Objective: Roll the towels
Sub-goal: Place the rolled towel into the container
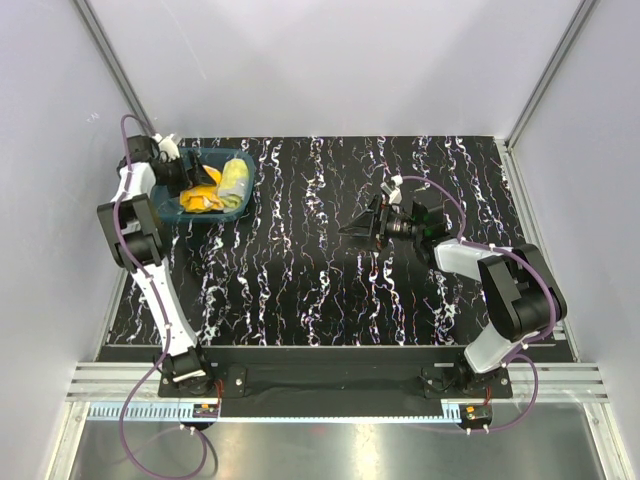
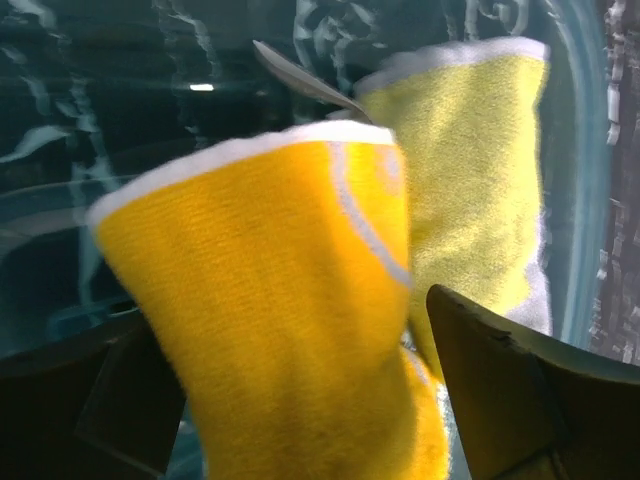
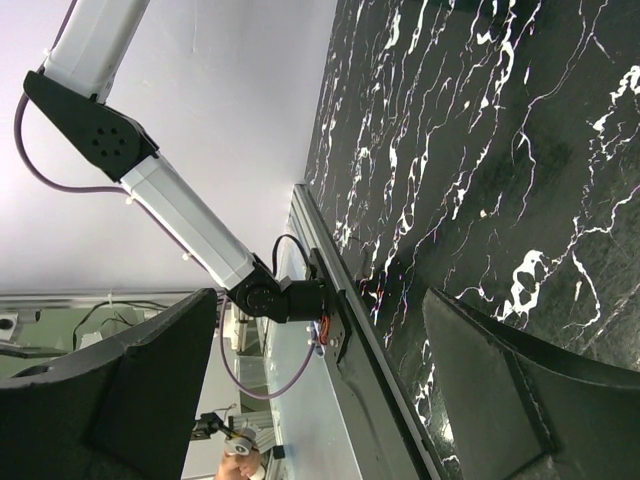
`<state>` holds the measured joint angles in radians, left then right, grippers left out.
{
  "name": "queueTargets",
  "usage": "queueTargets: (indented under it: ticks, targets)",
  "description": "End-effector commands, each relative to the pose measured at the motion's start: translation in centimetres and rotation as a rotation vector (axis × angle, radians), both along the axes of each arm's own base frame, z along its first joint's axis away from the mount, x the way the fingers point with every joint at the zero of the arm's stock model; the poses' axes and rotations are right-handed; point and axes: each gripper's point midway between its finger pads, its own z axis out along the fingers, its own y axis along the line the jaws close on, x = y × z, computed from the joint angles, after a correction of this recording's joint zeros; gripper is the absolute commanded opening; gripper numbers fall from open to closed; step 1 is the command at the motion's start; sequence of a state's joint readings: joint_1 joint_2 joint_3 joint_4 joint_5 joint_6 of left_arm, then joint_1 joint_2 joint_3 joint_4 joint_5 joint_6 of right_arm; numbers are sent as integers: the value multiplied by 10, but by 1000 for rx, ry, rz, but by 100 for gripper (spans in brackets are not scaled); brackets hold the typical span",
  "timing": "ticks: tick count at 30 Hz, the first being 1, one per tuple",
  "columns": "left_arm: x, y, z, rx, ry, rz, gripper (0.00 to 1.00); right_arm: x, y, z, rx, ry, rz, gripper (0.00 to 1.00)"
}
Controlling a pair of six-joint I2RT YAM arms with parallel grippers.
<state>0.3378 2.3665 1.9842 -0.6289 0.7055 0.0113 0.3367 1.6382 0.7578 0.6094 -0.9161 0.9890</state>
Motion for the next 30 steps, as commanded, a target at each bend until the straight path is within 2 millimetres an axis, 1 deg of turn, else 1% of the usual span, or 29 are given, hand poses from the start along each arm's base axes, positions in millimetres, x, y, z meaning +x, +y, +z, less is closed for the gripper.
queueTargets:
  ticks: [1,2,4,5,7,8,10,11,12,13,14,16,17,19,20,22,23,24,26,27,28,29,30]
  targets:
    - [7,27,16,83,-39,69,99,-4,2,13,27,-56,30,91]
    - [6,30,23,98,-52,80,99,-4,2,14,29,-56,30,91]
    - [4,39,31,121,-61,107,99,-5,2,17,32,-60,31,91]
    - [4,42,42,131,-84,117,99,-6,1,18,33,-60,31,91]
    - [4,51,53,161,-110,142,99,-8,0,22,35,-65,29,91]
    - [4,54,68,163,-136,173,99,-10,0,22,33,-66,30,91]
    - [3,62,85,178,-166,209,99,-13,-1,26,28,-74,28,91]
    - [4,64,103,184,-198,226,99,-14,-2,28,25,-79,25,91]
    - [4,69,112,198,-214,245,99,-16,-3,31,19,-86,24,91]
    - [4,70,120,197,-231,254,99,-17,-4,32,14,-89,22,91]
    - [5,70,139,202,-271,258,99,-17,-5,34,9,-94,15,91]
    - [6,70,155,196,-297,271,99,-20,-6,38,3,-100,14,91]
    - [6,70,170,193,-322,279,99,-20,-6,39,2,-102,12,91]
    - [5,70,185,194,-349,300,99,-23,-8,44,0,-109,8,92]
    - [2,68,198,189,-375,309,99,-23,-9,46,-1,-112,5,92]
    - [-1,67,207,188,-388,329,99,-27,-10,52,-3,-121,3,92]
    - [-5,64,224,184,-422,337,99,-28,-11,58,-2,-135,-4,92]
    - [-8,65,230,192,-430,358,99,-30,-12,56,-14,-128,-5,92]
    - [-19,60,245,193,-452,393,99,-29,-13,60,-29,-138,-22,92]
    - [-24,56,249,194,-462,406,99,-31,-15,58,-55,-138,-25,92]
    - [-35,50,258,191,-488,418,99,-30,-15,62,-69,-151,-33,92]
    - [-42,44,263,168,-495,438,99,-30,-15,64,-95,-187,-45,92]
    - [-49,38,271,143,-516,440,99,-33,-15,60,-123,-166,-45,92]
